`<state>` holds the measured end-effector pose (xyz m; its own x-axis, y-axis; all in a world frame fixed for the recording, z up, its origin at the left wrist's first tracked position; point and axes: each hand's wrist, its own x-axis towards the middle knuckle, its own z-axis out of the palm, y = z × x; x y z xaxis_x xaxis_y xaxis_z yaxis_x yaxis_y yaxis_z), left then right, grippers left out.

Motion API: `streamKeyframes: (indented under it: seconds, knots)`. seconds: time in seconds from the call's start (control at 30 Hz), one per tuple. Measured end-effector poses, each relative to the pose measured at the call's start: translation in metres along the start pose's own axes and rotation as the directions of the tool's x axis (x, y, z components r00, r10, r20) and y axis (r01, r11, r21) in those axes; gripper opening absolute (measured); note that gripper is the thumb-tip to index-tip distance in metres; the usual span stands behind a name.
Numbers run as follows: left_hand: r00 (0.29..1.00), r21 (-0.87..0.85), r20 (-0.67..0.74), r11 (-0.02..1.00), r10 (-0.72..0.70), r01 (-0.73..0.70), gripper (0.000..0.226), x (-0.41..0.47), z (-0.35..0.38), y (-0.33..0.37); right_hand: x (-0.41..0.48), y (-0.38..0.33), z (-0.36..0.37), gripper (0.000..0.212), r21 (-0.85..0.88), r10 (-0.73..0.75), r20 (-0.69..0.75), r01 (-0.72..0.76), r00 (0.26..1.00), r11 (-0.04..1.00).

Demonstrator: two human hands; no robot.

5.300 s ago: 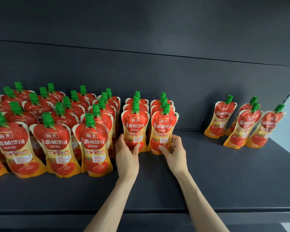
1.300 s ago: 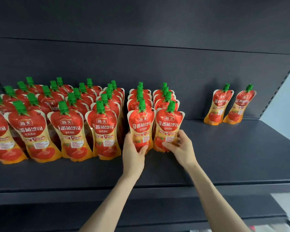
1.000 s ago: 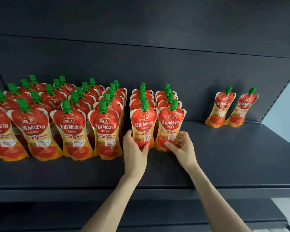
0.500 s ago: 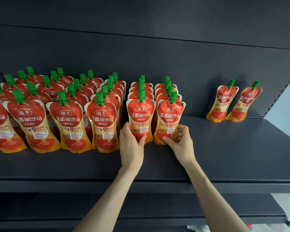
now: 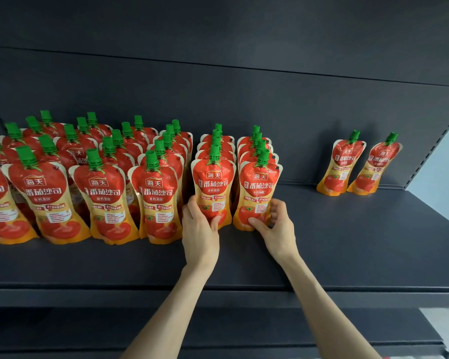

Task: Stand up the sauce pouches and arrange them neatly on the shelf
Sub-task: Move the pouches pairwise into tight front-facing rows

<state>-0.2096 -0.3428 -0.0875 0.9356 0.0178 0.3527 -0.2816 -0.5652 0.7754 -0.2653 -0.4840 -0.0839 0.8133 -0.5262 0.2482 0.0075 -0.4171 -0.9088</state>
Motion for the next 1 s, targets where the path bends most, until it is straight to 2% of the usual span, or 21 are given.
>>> streamKeyframes:
  seconds: [1.0]
  knots:
    - [0.999, -0.038, 0.053, 0.999, -0.014, 0.016, 0.069, -0.0004, -0.0028, 0.0005, -0.0019, -0.0021, 0.0004, 0.048, -0.002, 0.008, -0.008, -0.008, 1.0, 1.0]
